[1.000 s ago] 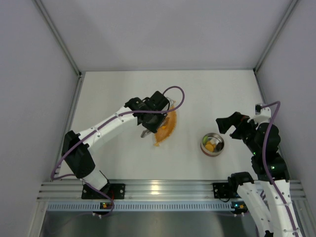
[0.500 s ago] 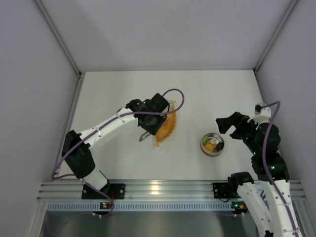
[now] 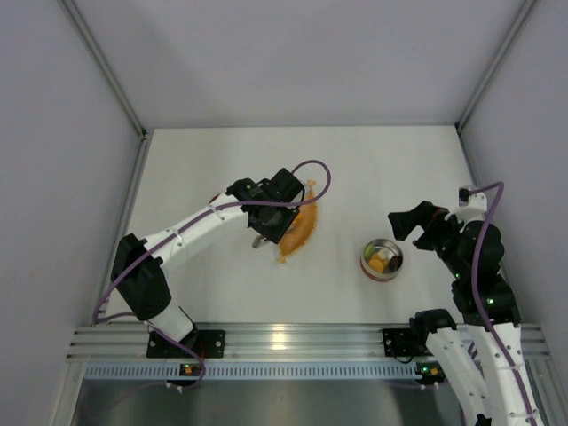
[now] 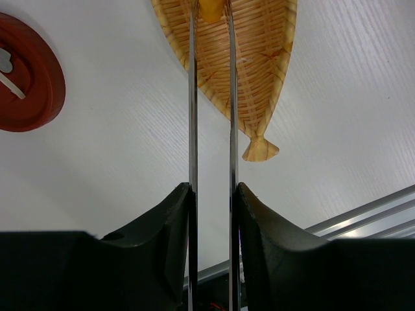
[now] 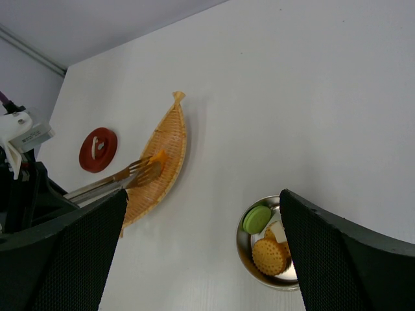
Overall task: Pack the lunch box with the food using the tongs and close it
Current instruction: Pick up the fake food from the plate.
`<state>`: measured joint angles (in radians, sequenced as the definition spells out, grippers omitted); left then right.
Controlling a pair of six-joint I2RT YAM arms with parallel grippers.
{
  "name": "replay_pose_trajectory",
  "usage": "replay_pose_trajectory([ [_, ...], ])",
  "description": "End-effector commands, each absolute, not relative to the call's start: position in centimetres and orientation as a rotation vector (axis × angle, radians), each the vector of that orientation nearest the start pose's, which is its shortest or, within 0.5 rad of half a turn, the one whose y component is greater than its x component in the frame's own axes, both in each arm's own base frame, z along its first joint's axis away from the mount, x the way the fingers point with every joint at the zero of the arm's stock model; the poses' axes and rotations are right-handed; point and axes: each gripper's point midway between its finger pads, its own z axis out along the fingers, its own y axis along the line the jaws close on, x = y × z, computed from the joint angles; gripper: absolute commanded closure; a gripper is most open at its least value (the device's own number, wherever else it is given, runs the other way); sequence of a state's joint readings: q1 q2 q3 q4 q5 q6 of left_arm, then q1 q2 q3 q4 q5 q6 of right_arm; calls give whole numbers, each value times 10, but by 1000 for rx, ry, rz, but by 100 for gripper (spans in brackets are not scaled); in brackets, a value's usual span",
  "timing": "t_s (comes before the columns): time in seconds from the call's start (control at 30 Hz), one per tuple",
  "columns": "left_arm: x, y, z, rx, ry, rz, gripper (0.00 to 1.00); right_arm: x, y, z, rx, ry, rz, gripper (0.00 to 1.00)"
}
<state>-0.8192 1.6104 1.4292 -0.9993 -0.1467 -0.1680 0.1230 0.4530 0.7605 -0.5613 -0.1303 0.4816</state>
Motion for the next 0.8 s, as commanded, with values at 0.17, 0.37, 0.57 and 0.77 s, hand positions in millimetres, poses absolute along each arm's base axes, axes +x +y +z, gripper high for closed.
replay_pose_trajectory([
  [0.17, 248, -239, 156, 797, 2570, -113, 81, 222, 69, 280, 229, 1782, 550, 1],
  [0.37, 255, -253, 185, 747, 2505, -204, 91, 221, 68, 282, 231, 1778, 545, 1],
  [0.57, 257, -268, 214, 739, 2445, -298, 93, 221, 68, 281, 232, 1780, 546, 1],
  [0.77, 247, -288, 229, 773, 2408, -353, 93, 222, 68, 282, 233, 1777, 548, 0],
])
